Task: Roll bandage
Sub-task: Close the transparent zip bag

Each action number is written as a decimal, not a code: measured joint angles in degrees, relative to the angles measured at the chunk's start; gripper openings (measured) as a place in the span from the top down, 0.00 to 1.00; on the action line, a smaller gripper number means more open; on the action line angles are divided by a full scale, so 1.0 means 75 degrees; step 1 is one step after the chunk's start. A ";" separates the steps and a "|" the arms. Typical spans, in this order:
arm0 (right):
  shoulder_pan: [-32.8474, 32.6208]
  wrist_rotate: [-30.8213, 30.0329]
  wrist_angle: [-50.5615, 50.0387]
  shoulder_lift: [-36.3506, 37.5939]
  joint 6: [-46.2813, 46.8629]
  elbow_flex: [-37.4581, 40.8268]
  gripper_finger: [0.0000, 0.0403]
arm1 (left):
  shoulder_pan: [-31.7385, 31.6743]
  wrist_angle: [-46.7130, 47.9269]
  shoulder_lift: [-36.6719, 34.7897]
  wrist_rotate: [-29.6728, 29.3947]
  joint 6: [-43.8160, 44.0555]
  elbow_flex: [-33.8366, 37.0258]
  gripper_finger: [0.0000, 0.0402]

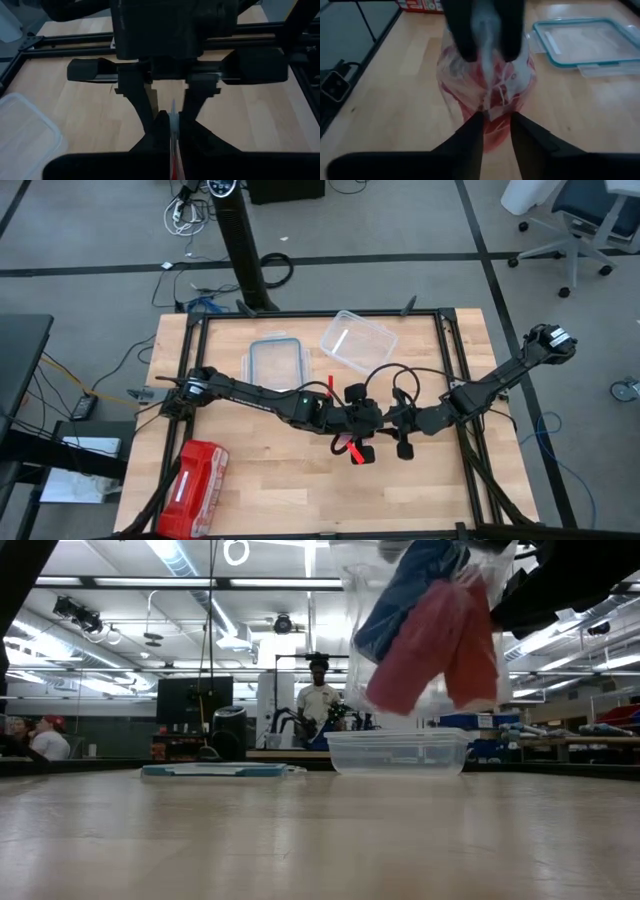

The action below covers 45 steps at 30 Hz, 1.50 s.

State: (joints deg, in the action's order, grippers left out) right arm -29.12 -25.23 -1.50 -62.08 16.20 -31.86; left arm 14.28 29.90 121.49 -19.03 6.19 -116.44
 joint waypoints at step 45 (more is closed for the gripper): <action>-0.0647 -0.0897 -0.0862 0.1220 0.0215 -0.0373 0.59 | -0.0026 -0.0425 -0.0006 -0.0119 -0.0256 -0.0003 0.96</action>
State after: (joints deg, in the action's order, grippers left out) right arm -33.98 -31.96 -7.96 -52.93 17.81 -34.65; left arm 14.09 26.72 121.45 -19.92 4.27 -116.46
